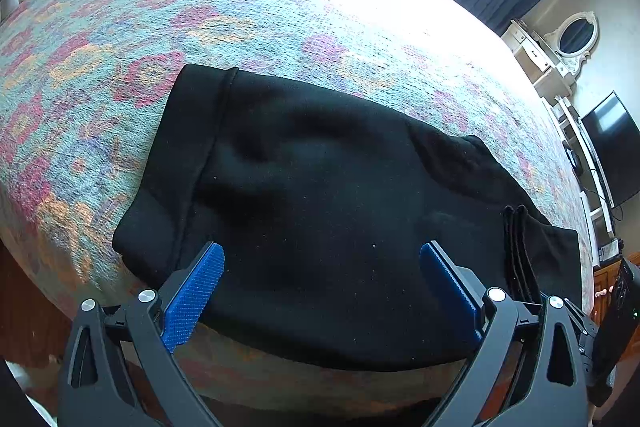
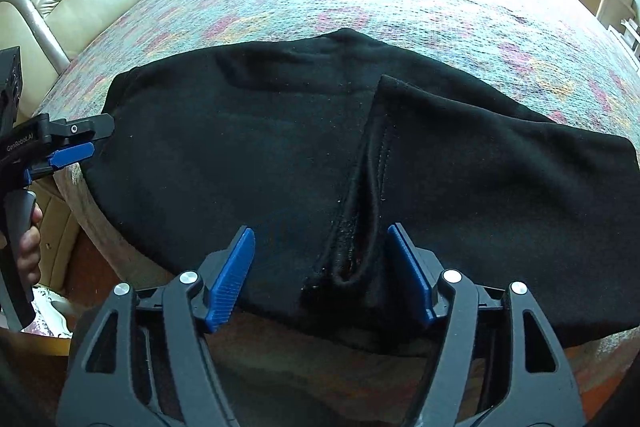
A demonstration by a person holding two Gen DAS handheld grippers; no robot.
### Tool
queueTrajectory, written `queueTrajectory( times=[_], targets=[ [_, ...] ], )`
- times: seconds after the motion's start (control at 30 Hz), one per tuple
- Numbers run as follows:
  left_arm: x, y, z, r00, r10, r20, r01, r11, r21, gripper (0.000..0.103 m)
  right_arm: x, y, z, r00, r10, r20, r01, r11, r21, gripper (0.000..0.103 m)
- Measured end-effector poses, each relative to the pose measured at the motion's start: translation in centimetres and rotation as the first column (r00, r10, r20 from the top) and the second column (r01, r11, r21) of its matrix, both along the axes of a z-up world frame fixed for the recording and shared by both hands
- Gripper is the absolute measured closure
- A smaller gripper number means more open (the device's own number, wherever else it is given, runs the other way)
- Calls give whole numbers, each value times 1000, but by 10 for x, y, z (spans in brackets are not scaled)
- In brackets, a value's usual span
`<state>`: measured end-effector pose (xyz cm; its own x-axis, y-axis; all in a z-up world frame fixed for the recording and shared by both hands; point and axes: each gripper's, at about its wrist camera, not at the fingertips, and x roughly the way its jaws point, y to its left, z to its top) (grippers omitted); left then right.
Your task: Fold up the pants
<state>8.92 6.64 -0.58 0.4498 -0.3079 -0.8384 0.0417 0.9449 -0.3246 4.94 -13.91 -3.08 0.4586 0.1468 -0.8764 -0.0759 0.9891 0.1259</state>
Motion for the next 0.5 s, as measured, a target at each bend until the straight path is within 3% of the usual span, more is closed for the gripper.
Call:
queueTrajectory(
  times=[0.1, 0.27, 0.4, 0.5],
  targets=[
    [0, 1, 0, 1000, 2, 3, -2, 1000, 0, 6, -4, 0, 9, 1000, 12, 3, -12, 999, 30, 33],
    [-1, 1, 0, 1000, 4, 5, -4, 1000, -8, 6, -7, -45, 46, 998, 49, 29, -55, 959, 278, 33],
    [-1, 0, -1, 1000, -4, 1, 4, 1000, -9, 6, -11, -156, 75, 985, -142, 94, 90, 902, 421, 24],
    [-1, -1, -1, 1000, -6, -2, 6, 1000, -12, 6, -18, -254, 67, 939, -340, 52, 259, 798, 544, 23]
  ],
)
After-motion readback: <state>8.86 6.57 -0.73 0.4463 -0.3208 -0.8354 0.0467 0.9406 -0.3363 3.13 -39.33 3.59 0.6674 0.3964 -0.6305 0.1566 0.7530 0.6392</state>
